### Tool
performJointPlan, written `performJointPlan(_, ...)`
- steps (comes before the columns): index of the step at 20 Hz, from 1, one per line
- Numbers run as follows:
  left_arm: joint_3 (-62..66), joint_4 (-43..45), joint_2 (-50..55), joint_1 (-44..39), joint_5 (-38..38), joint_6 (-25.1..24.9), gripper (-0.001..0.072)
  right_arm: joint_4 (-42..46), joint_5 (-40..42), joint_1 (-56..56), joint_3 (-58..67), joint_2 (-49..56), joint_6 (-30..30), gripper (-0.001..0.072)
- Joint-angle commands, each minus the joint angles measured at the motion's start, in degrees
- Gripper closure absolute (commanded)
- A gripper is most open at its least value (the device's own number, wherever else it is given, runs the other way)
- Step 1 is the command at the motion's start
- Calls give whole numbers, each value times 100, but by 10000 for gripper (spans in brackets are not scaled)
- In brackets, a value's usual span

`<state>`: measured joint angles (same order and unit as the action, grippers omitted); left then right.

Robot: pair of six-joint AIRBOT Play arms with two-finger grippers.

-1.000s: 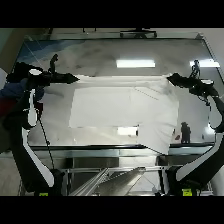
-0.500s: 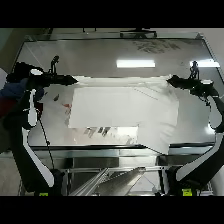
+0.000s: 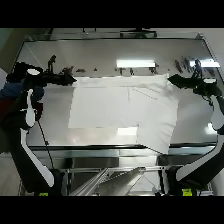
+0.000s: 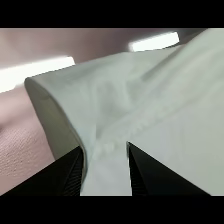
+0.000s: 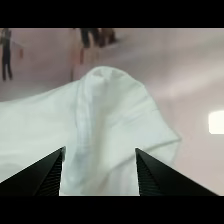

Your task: Fold the shirts.

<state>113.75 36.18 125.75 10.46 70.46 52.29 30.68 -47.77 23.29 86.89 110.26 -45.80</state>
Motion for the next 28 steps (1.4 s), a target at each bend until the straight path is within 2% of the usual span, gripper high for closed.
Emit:
performJointPlan(1, 7, -11, -192, 278, 514, 444, 373, 1357, -249, 166, 7, -372, -1102, 196)
performJointPlan(2, 7, -11, -251, 378, 625, 531, 11, 1650, -396, 238, 7, -498, -1384, 197)
performJointPlan(4, 7, -20, -372, 586, 970, 1021, -7, 1714, -763, 398, 7, -719, -1628, 196)
performJointPlan(8, 7, -13, -723, 977, 1744, 1488, -7, 1718, -1574, 708, 7, -1222, -1834, 197)
performJointPlan(14, 4, -11, -1550, 1314, 2549, 1875, 1, 1716, -2594, 1067, 4, -2159, -1884, 212)
performJointPlan(15, 4, -13, -1709, 1298, 2693, 1902, 1, 1722, -2793, 1082, 4, -2323, -2059, 256)
performJointPlan(16, 7, -13, -1880, 1255, 2826, 1956, 1, 1714, -2951, 1115, 4, -2487, -2310, 427)
performJointPlan(17, 4, -11, -2092, 1220, 2953, 1978, 1, 1716, -3084, 1154, 4, -2647, -2441, 487)
performJointPlan(18, 4, -11, -2317, 1167, 3056, 1996, 2, 1718, -3248, 1172, 4, -2806, -2505, 488)
performJointPlan(19, -2, -11, -2538, 1110, 3097, 2068, 25, 1718, -3471, 1198, -2, -2977, -2531, 499)
performJointPlan(20, -83, -13, -2813, 1051, 3093, 2085, 112, 1718, -3705, 1204, -22, -3141, -2564, 686)
performJointPlan(23, -743, -11, -3668, 848, 3058, 2111, 642, 1714, -4245, 1187, -304, -3703, -2743, 695)
performJointPlan(24, -1016, -9, -3928, 769, 3067, 2111, 708, 1714, -4269, 1182, -444, -3897, -2778, 695)
performJointPlan(26, -1692, 90, -4500, 590, 3047, 2109, 708, 1718, -4105, 1187, -852, -4358, -2769, 695)
performJointPlan(28, -2524, 625, -5125, 413, 2855, 2105, 708, 1729, -3705, 1187, -1537, -4841, -2702, 695)
